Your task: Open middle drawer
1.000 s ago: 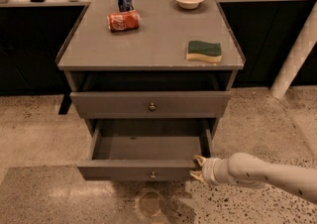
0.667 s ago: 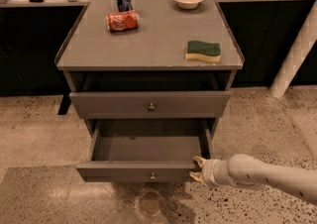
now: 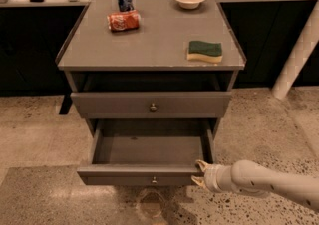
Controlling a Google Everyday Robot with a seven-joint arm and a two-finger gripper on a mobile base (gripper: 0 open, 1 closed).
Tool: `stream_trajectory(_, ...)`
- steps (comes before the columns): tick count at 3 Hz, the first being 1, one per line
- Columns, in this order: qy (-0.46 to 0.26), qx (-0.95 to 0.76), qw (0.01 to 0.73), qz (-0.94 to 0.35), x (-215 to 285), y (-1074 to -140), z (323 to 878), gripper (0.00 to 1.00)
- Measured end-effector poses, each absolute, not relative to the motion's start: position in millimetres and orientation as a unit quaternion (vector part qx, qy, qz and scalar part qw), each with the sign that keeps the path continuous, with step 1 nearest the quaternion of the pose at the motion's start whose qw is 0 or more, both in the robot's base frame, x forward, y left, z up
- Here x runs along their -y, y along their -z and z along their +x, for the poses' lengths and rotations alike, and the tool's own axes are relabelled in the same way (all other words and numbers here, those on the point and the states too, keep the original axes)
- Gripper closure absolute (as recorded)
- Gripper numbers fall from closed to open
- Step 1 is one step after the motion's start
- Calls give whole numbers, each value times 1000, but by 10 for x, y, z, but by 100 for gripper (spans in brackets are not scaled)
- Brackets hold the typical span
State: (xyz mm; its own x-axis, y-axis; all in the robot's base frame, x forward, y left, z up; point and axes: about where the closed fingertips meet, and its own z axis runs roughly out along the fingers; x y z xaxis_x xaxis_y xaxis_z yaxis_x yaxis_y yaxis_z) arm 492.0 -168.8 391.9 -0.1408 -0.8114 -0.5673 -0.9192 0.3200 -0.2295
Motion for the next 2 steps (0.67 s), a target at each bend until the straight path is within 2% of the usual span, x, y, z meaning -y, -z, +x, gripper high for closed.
stream_trajectory(2, -87, -751, 312, -575, 1694, -3958, 4898, 100)
